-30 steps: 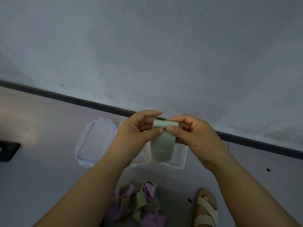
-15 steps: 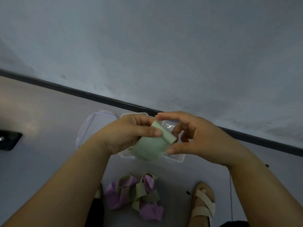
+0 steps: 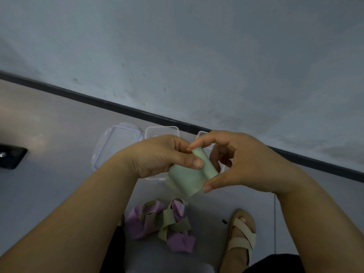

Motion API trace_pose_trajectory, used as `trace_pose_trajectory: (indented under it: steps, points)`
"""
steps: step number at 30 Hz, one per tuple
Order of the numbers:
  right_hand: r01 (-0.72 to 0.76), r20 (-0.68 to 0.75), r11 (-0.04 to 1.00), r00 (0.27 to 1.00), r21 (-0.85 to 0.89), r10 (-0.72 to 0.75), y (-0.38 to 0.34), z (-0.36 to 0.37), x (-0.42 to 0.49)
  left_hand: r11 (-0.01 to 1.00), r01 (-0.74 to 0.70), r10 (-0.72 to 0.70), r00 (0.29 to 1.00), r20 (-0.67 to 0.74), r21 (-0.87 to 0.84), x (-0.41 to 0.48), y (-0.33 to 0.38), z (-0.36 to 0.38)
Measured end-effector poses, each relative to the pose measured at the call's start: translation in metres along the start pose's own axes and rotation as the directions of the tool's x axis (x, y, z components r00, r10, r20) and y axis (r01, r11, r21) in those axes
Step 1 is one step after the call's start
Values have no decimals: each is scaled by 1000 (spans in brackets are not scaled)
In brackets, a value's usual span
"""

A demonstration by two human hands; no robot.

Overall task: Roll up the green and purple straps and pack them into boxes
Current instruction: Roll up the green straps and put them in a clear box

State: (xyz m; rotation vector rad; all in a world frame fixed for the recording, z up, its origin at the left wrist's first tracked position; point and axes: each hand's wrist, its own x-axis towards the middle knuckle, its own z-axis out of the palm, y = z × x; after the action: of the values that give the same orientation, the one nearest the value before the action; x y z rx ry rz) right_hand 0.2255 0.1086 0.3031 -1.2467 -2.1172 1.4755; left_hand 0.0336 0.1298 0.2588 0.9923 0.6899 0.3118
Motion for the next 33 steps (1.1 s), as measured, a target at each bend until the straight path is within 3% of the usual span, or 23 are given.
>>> trace_pose_trajectory:
  steps: [7, 20, 28, 33]
  points:
    - [23, 18, 999, 1000, -37, -23, 0, 0, 2, 998, -54, 56, 996, -65, 36, 1, -1, -3]
    - [41, 1, 979, 999, -201, -41, 12, -1, 1, 979, 31, 8, 982, -189, 203, 4, -4, 3]
    - [-159, -157, 973, 970, 169, 185, 13, 1, 8, 979, -124, 182, 891, -416, 164, 5, 0, 5]
    - [-157, -297, 939, 922, 305, 251, 15, 12, 13, 970, -219, 240, 823, -514, 103, 9, -2, 5]
